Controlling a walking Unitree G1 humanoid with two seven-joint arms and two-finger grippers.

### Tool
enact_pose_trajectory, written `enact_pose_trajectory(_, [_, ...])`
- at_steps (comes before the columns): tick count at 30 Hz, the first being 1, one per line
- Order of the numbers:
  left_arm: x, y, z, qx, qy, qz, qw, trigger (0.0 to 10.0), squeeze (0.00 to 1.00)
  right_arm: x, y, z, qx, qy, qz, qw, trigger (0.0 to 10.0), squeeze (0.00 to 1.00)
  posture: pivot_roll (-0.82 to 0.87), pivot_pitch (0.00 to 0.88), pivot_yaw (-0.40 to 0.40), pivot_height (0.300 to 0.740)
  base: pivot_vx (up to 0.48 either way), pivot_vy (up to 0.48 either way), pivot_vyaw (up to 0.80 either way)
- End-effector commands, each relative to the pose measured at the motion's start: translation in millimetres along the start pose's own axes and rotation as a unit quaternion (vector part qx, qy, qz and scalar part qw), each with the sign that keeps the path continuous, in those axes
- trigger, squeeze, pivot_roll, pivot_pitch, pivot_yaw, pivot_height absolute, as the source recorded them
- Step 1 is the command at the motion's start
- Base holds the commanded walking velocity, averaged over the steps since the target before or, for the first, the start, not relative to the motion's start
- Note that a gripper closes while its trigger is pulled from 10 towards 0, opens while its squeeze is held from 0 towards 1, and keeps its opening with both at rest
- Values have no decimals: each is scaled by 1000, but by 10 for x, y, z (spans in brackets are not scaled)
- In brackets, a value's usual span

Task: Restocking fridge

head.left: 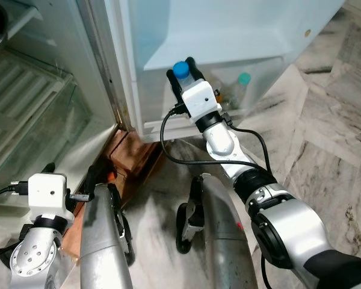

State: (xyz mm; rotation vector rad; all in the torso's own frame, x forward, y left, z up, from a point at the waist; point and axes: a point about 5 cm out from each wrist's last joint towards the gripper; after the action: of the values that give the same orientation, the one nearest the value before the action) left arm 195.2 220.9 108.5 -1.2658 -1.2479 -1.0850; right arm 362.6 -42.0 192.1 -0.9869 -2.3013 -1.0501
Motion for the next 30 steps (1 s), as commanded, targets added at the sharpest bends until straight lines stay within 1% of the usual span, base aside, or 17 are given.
enact_pose_trajectory(1, [-71,-56,-7,1,0,18,1000,10000,0,3,45,-39,-2,-15,4,1000,10000,0,174,356,-130,509,0,0,0])
enact_pose_trajectory(4, [-81,-67,0,0,1,21,1000,10000,0,22,64,-35,-1,-14,0,1000,10000,0,174,360,-120,509,0,0,0])
enact_pose_trajectory(7, [-84,-55,-3,-2,2,22,1000,10000,0,25,90,-41,-10,-12,8,1000,10000,0,177,358,-114,509,0,0,0])
enact_pose_trajectory(10, [-77,-34,-14,-5,3,22,1000,10000,0,34,47,31,4,-19,-2,1000,10000,0,179,360,-110,509,0,0,0])
enact_pose_trajectory(12, [-71,-19,-21,-7,4,21,1000,10000,0,-43,-26,108,20,-2,24,1000,10000,0,187,361,-111,509,0,0,0])
enact_pose_trajectory(14, [-65,-10,-26,-9,5,20,1000,10000,0,-144,-79,159,30,21,68,997,10000,0,191,365,-110,509,0,0,0])
enact_pose_trajectory(16, [-57,-10,-35,-10,6,19,1000,10000,0,-224,-126,193,37,39,103,993,10000,0,193,367,-111,509,0,0,0])
enact_pose_trajectory(17, [-52,-14,-40,-10,7,18,1000,10000,0,-282,-162,216,42,49,129,990,10000,0,200,369,-110,509,0,0,0])
enact_pose_trajectory(18, [-52,-14,-40,-10,7,18,1000,10000,0,-282,-162,216,42,49,129,990,10000,0,200,369,-110,509,0,0,0])
enact_pose_trajectory(20, [-44,-26,-39,-10,8,17,1000,10000,0,-336,-193,244,45,59,157,985,10000,0,209,378,-113,509,0,0,0])
enact_pose_trajectory(21, [-44,-26,-39,-10,8,17,1000,10000,0,-336,-193,244,45,59,157,985,10000,0,209,378,-113,509,0,0,0])
enact_pose_trajectory(22, [-44,-41,-34,-8,8,18,1000,10000,0,-362,-210,266,49,62,172,982,10000,0,209,381,-115,509,0,0,0])
enact_pose_trajectory(27, [-47,-54,-45,-8,9,18,1000,10000,0,-429,-287,316,66,47,198,977,10000,0,207,385,-119,509,0,0,0])
enact_pose_trajectory(30, [-45,-44,-52,-6,9,16,1000,10000,0,-431,-287,299,65,40,193,978,10000,0,209,385,-119,509,0,0,0])
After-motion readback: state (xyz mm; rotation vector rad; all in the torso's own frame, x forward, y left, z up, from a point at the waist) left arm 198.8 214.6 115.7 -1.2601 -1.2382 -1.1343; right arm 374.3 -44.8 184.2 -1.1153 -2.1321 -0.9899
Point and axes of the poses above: a point about 5 cm out from each wrist's last joint towards the gripper, its own y axis pointing out of the wrist towards the gripper, its own x axis along the axis of the wrist's last joint, z = x × y, and after that the axes turned 15 degrees about -y, right-handed
